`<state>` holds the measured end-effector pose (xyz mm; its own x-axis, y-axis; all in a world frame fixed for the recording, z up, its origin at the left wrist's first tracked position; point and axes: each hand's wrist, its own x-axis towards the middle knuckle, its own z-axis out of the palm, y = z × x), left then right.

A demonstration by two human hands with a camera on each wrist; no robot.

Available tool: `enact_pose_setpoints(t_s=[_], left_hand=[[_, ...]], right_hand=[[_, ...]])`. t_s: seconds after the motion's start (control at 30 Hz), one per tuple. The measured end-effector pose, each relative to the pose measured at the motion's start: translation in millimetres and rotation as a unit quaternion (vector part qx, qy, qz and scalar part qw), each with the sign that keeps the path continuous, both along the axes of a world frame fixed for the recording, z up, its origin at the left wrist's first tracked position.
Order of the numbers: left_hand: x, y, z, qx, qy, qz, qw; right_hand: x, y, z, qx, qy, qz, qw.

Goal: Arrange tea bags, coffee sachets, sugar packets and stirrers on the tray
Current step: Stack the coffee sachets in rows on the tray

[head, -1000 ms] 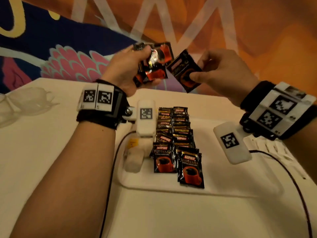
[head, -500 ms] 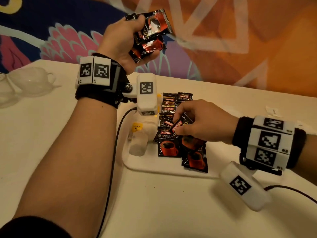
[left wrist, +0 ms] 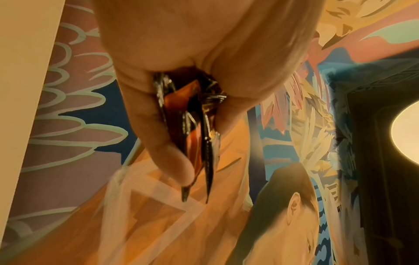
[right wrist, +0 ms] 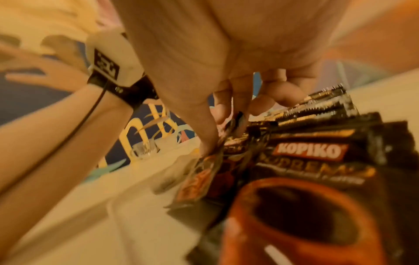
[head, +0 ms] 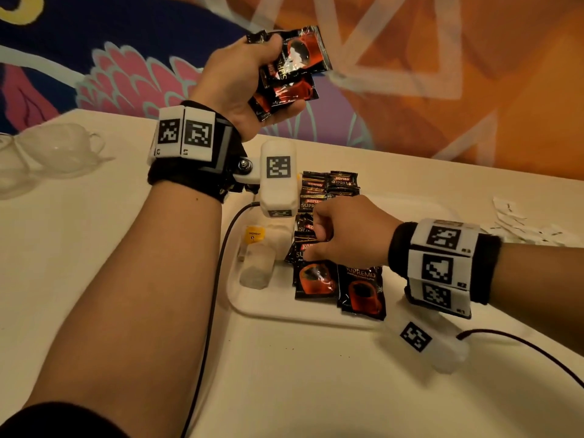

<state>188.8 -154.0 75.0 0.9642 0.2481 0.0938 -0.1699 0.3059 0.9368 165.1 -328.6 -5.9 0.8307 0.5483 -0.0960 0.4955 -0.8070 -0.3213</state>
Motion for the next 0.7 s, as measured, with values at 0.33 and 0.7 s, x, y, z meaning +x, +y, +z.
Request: enact_pose_setpoints(t_s=[0.33, 0.7], left_hand=[[3.0, -2.3, -3.1, 0.026, 0.013, -0.044, 0.999], [-9.2, -36.2, -13.6, 0.097, 0.057, -0.168, 0.979]], right_hand=[[19.5, -13.6, 31.5, 0.058, -0.038, -0.039, 0.997], [28.2, -28.0, 77.7, 0.321, -0.139, -0.083, 0.933]])
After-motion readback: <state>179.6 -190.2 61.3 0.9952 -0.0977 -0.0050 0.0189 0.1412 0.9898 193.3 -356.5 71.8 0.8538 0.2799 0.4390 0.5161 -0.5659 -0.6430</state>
